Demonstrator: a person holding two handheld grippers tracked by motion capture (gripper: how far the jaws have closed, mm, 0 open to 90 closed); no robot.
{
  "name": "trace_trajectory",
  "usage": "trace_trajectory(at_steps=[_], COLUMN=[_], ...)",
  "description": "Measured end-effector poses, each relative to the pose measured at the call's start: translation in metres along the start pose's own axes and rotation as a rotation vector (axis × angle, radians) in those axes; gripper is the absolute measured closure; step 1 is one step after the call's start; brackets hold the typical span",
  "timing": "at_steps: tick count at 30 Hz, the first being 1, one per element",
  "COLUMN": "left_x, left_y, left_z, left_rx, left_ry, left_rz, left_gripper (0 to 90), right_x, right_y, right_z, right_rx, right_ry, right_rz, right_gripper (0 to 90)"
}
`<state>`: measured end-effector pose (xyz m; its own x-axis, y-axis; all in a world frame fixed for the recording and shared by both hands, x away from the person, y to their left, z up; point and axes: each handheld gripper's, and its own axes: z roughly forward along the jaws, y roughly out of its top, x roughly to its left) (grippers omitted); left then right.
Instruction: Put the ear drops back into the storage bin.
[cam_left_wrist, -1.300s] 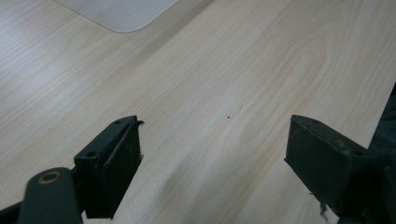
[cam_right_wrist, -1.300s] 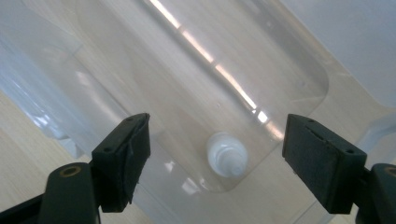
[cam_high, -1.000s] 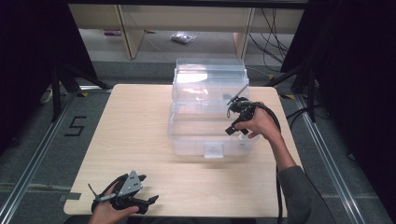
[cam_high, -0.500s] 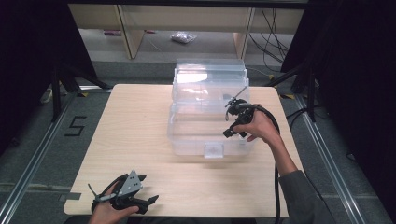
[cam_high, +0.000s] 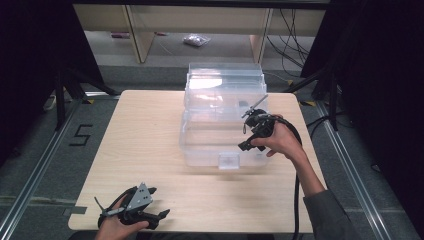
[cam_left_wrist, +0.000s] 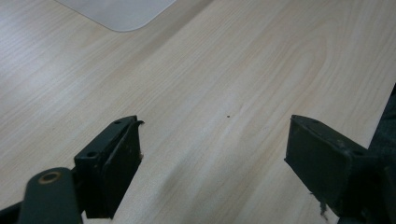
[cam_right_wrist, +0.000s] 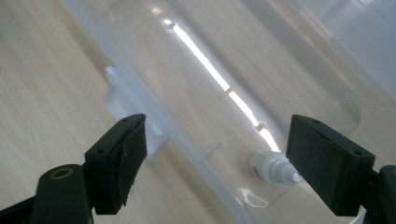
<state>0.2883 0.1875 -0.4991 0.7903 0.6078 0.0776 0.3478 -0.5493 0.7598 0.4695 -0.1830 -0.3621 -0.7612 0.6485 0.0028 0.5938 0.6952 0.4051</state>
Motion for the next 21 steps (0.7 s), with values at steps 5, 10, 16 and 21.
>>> trace_trajectory(at_steps=[5, 10, 16, 21], left_x=[0.0, 0.0, 0.0, 0.0], left_y=[0.0, 0.0, 0.0, 0.0], left_z=[0.0, 0.0, 0.0, 0.0], left_rx=[-0.005, 0.0, 0.001, -0.003], left_ry=[0.0, -0.002, -0.006, -0.006], left_rz=[-0.006, -0.001, -0.002, -0.007], left_gripper=[17.7, 17.7, 17.7, 17.7], right_x=[0.005, 0.013, 0.023, 0.027], right_y=[-0.002, -0.002, -0.003, -0.007], right_z=[-0.002, -0.006, -0.008, -0.008], right_rx=[-0.021, -0.037, -0.056, -0.069], right_ry=[-0.005, 0.0, 0.017, 0.026], right_rz=[-0.041, -0.046, -0.055, -0.067], right_gripper=[21.4, 21.6, 21.8, 21.7])
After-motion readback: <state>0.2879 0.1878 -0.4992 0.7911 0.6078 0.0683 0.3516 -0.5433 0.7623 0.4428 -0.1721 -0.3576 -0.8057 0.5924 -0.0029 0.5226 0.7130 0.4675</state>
